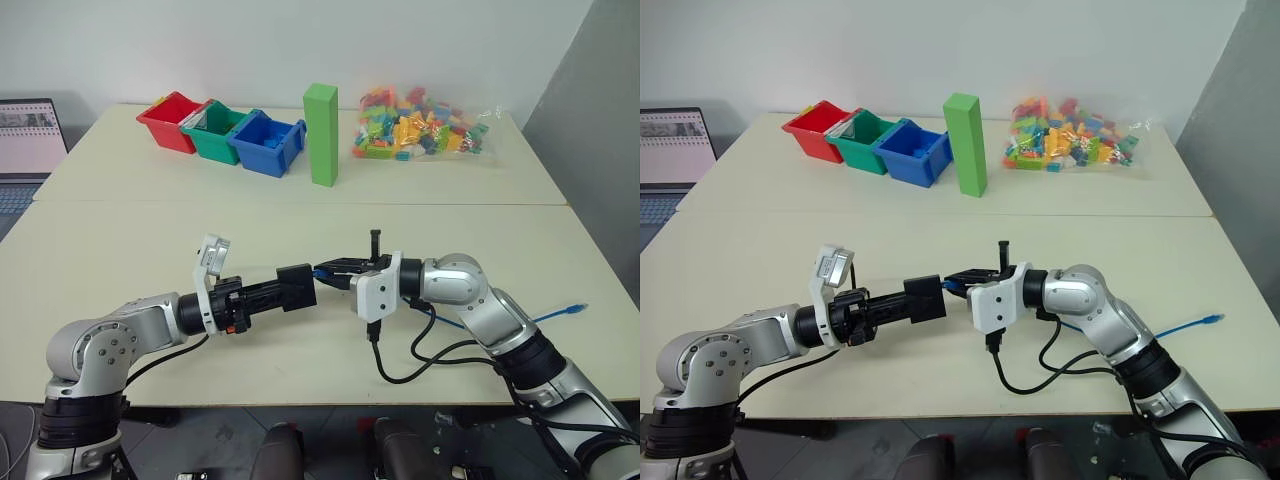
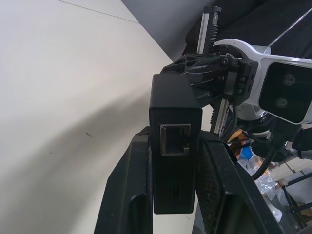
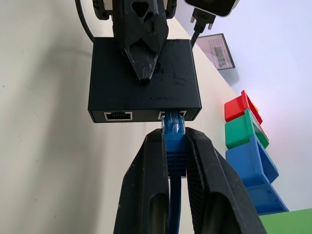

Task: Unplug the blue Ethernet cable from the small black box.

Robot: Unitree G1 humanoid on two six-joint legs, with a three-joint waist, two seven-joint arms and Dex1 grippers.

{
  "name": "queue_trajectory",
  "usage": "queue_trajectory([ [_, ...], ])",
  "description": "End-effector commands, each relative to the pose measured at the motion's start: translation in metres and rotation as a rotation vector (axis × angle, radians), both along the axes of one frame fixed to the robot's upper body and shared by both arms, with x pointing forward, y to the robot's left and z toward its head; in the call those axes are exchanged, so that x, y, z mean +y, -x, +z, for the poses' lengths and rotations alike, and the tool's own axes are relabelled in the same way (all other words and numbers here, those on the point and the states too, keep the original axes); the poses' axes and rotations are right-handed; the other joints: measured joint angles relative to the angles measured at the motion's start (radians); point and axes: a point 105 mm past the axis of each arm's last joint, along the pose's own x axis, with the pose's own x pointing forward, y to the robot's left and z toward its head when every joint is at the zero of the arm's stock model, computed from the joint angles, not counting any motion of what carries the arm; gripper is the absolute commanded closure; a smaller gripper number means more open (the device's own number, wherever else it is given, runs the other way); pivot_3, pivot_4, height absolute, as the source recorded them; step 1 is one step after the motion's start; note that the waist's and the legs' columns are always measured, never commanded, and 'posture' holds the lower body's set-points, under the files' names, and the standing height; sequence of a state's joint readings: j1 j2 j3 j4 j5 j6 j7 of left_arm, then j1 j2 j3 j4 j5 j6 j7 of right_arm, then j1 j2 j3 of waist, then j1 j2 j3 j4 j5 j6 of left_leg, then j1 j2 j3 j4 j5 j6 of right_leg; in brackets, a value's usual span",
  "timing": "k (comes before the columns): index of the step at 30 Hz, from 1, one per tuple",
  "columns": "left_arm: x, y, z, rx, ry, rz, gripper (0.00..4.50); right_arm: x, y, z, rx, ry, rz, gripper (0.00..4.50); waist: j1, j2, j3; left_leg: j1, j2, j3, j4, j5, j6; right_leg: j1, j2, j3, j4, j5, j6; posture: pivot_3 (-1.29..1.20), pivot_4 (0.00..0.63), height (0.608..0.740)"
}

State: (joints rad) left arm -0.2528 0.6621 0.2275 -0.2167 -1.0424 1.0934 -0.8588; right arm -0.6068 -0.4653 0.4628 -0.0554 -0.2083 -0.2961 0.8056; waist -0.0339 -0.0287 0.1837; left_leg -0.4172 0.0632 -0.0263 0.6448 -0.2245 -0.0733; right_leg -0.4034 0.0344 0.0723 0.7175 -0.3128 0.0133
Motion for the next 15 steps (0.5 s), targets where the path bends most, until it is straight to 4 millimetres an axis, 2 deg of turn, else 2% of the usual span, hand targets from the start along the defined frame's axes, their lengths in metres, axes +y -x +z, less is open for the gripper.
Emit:
queue_trajectory([
  [1, 0.003, -0.001, 0.007, -0.012, 0.013, 0.006, 3.71, 0.0, 0.001, 0.013, -0.062, -0.019, 0.012, 3.96, 0.0, 0.0, 0.0, 0.0, 0.0, 0.0, 0.0, 0.0, 0.0, 0.0, 0.0, 0.0, 0.0, 0.0, 0.0, 0.0, 0.15, 0.74],
  [2, 0.003, -0.001, 0.007, -0.01, 0.014, 0.005, 3.71, 0.0, 0.001, 0.013, -0.066, -0.016, 0.009, 3.61, 0.0, 0.0, 0.0, 0.0, 0.0, 0.0, 0.0, 0.0, 0.0, 0.0, 0.0, 0.0, 0.0, 0.0, 0.0, 0.0, 0.15, 0.74],
  [10, 0.002, 0.001, 0.004, -0.001, -0.005, -0.014, 3.71, -0.006, 0.003, 0.015, -0.045, -0.009, 0.015, 1.99, 0.0, 0.0, 0.0, 0.0, 0.0, 0.0, 0.0, 0.0, 0.0, 0.0, 0.0, 0.0, 0.0, 0.0, 0.0, 0.0, 0.15, 0.74],
  [12, 0.002, 0.002, 0.003, -0.008, -0.018, -0.029, 3.71, -0.008, 0.007, 0.02, 0.039, -0.045, 0.023, 1.49, 0.0, 0.0, 0.0, 0.0, 0.0, 0.0, 0.0, 0.0, 0.0, 0.0, 0.0, 0.0, 0.0, 0.0, 0.0, 0.0, 0.15, 0.74],
  [15, 0.002, 0.006, 0.002, -0.043, -0.048, -0.067, 3.71, -0.017, 0.016, 0.024, 0.377, -0.139, 0.002, 0.74, 0.002, 0.0, 0.0, 0.0, 0.0, 0.0, 0.0, 0.0, 0.0, 0.0, 0.0, 0.0, 0.0, 0.0, 0.0, 0.0, 0.15, 0.74],
])
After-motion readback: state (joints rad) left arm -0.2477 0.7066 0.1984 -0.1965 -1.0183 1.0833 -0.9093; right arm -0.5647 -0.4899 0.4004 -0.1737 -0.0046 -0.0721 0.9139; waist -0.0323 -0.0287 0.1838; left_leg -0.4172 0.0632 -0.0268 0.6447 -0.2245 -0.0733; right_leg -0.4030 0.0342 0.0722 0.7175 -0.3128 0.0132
